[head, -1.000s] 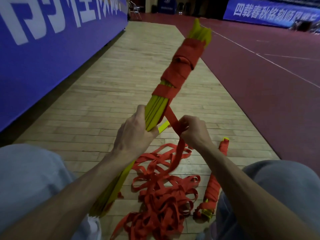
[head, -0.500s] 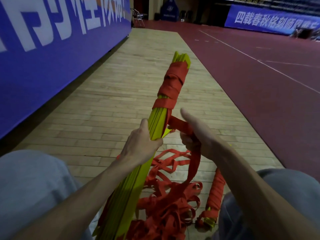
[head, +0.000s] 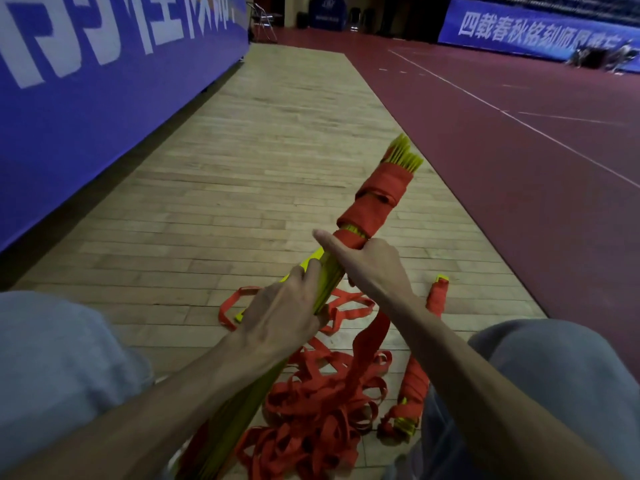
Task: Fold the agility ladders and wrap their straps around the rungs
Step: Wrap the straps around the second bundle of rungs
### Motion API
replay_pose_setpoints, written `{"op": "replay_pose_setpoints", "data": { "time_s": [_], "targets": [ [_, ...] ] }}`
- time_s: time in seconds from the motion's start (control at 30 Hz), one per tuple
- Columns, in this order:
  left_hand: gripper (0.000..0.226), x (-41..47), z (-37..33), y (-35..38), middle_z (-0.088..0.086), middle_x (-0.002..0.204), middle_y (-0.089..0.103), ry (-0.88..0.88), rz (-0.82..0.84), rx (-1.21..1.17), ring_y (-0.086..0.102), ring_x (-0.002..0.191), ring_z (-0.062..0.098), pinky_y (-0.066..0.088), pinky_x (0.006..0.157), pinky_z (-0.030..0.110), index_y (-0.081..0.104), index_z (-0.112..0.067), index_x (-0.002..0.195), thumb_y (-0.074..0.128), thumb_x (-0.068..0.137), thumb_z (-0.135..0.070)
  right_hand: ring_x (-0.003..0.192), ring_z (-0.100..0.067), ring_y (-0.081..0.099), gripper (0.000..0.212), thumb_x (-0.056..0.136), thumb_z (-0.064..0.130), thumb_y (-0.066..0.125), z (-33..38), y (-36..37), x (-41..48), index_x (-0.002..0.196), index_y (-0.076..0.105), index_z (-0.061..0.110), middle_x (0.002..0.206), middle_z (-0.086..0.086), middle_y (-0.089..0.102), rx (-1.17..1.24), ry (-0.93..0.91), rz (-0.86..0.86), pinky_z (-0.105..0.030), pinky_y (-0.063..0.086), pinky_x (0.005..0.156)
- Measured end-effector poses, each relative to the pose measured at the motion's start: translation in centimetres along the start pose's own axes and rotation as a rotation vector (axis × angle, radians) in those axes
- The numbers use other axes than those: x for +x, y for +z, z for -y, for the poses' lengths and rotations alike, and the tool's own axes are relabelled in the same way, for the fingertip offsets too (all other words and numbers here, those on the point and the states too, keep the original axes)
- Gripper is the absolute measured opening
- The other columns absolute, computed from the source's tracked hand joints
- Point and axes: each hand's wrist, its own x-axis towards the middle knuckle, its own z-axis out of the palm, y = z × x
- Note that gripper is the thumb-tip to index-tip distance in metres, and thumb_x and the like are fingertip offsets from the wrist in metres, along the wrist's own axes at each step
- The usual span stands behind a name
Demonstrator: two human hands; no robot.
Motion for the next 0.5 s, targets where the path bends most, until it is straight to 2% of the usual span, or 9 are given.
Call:
{"op": "replay_pose_setpoints", "data": {
  "time_s": [0.1,0.2,0.27,0.33,0.4,0.47,0.5],
  "targets": [
    [0.064,0.0,-0.1,0.6,0.003,0.11,0.053,0.009,-0.014,-0.093,0.065,0.088,0.032,0.055,0.072,0.045,0.029,-0.019,0.126,0.072,0.081,-0.037,0.048,-0.009,0.052,0.046,0.081,0.054,0.067,0.2,-0.6,0.4,0.057,0.056,0.016,0.054,0.005,0.054,0.065,0.084,-0.13,-0.024,0.035,0.046],
    [0.078,-0.1,-0.2,0.6,-0.002,0.126,0.051,-0.016,0.002,-0.236,0.061,0.103,0.026,0.054,0.082,0.043,0.027,-0.024,0.138,0.072,0.079,-0.045,0.035,-0.002,0.044,0.039,0.083,0.041,0.066,0.2,-1.0,0.4,0.058,0.054,0.014,0.051,0.005,0.049,0.213,0.122,-0.172,-0.016,0.033,0.036],
    [0.087,0.0,-0.3,0.0,-0.006,0.129,0.049,-0.028,0.015,-0.381,0.057,0.11,0.017,0.052,0.088,0.038,0.026,-0.027,0.144,0.076,0.076,-0.048,0.035,-0.003,0.042,0.038,0.084,0.04,0.066,0.3,-1.4,0.6,0.06,0.053,0.013,0.053,0.004,0.047,0.292,0.146,-0.212,-0.017,0.032,0.036],
    [0.089,0.5,-0.4,-0.7,-0.007,0.127,0.047,-0.047,0.039,-0.54,0.053,0.112,0.012,0.05,0.089,0.028,0.03,-0.027,0.144,0.081,0.073,-0.045,0.046,-0.012,0.044,0.042,0.082,0.045,0.066,0.6,-1.9,1.0,0.06,0.051,0.014,0.055,0.004,0.047,0.344,0.159,-0.272,-0.025,0.034,0.045],
    [0.091,1.0,-0.4,-1.2,-0.006,0.129,0.046,-0.147,0.137,-0.714,0.051,0.115,0.011,0.048,0.088,0.022,0.032,-0.025,0.143,0.086,0.07,-0.041,0.05,-0.015,0.042,0.044,0.081,0.049,0.066,1.0,-2.3,1.2,0.059,0.05,0.014,0.055,0.004,0.044,0.419,0.169,-0.31,-0.029,0.032,0.049],
    [0.083,1.5,0.0,-1.8,-0.001,0.119,0.061,-0.246,0.341,-0.948,0.063,0.105,0.016,0.054,0.088,0.032,0.044,-0.023,0.135,0.087,0.066,-0.037,0.048,-0.015,0.04,0.045,0.08,0.05,0.067,1.2,-2.6,1.3,0.059,0.049,0.014,0.05,0.006,0.041,0.491,0.168,-0.29,-0.03,0.031,0.049],
    [0.069,1.7,0.2,-2.2,0.001,0.105,0.068,-0.259,0.438,-1.044,0.069,0.094,0.019,0.057,0.083,0.036,0.053,-0.021,0.124,0.085,0.064,-0.031,0.048,-0.014,0.039,0.045,0.081,0.05,0.067,1.2,-2.5,1.3,0.061,0.049,0.014,0.05,0.006,0.04,0.513,0.161,-0.267,-0.03,0.031,0.049]
  ]
}}
